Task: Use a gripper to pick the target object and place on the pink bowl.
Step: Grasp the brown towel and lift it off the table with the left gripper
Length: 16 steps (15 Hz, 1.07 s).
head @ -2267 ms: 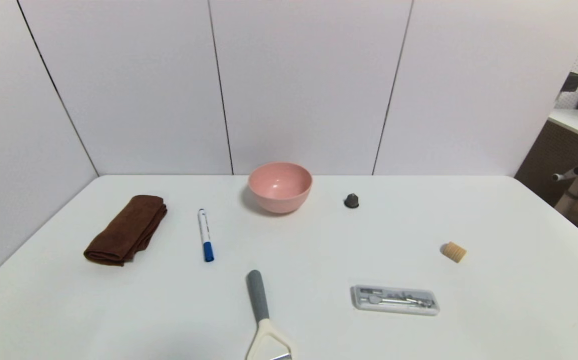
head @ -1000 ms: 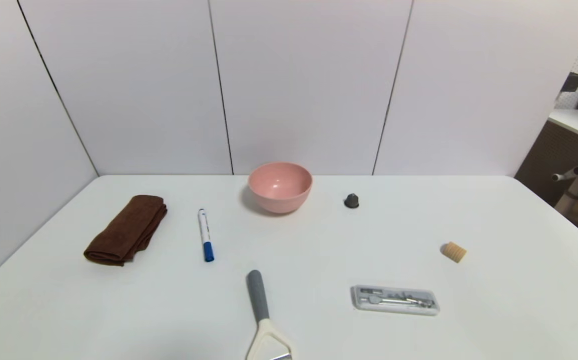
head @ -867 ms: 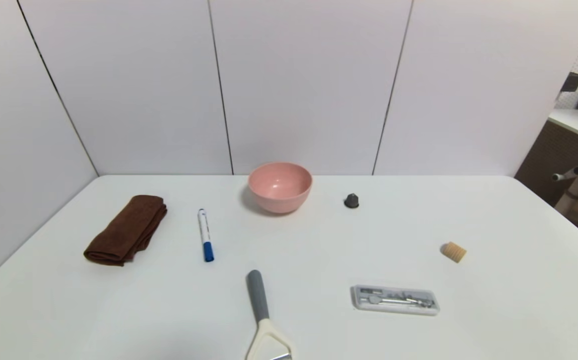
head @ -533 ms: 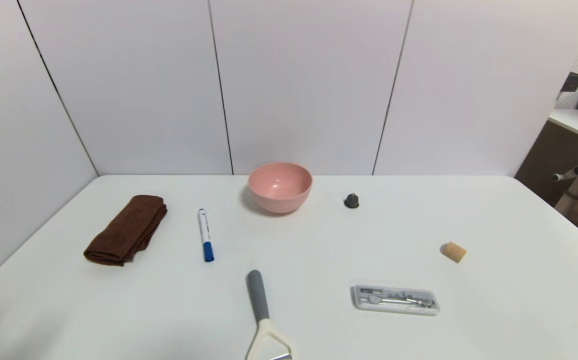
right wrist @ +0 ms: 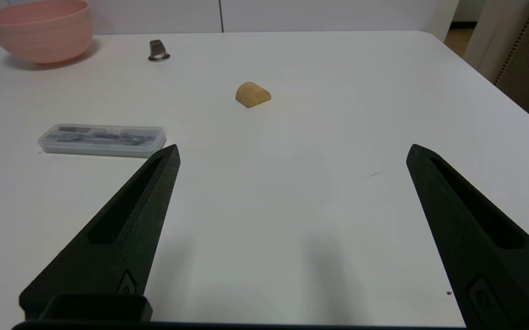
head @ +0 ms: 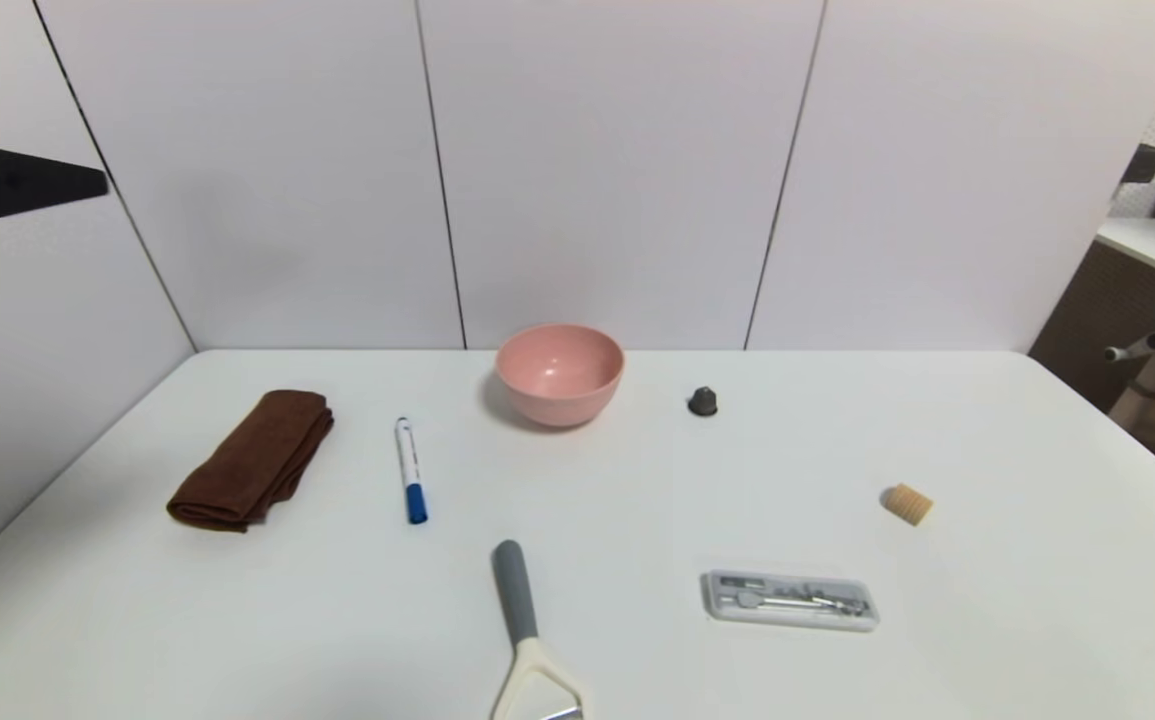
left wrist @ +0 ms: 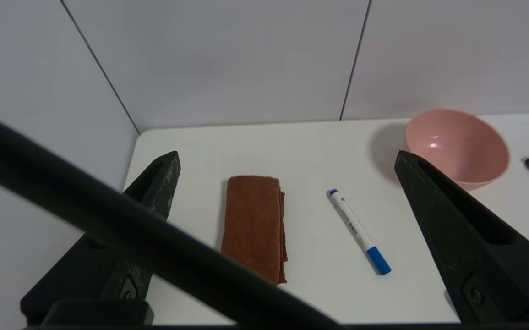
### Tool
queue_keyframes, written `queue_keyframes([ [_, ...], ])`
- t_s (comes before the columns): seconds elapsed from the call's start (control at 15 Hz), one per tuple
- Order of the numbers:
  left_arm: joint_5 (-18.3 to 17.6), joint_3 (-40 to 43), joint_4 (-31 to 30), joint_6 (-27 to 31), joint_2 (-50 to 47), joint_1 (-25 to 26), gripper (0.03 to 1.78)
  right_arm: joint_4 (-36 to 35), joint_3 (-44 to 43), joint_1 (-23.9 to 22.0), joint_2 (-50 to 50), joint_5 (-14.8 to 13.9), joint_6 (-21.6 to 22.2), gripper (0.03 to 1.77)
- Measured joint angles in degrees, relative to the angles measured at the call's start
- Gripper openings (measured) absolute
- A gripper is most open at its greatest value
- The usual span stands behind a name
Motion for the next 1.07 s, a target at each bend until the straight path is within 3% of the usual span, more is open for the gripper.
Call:
queue_keyframes([
  [0.2,-0.1,-4.8,3.7,0.1,11.8,0.2,1.69,0.0,0.0,0.0,0.0,0.0,0.0,1.71],
  [0.6,0.4,-6.4,9.1,0.4,29.3,0.5,1.69,0.0,0.0,0.0,0.0,0.0,0.0,1.71],
  [0.87,5.6,-10.6,17.1,0.5,37.2,1.2,1.69,0.0,0.0,0.0,0.0,0.0,0.0,1.71],
  [1.07,6.1,-14.9,21.4,-0.1,41.8,1.6,1.69,0.0,0.0,0.0,0.0,0.0,0.0,1.71],
])
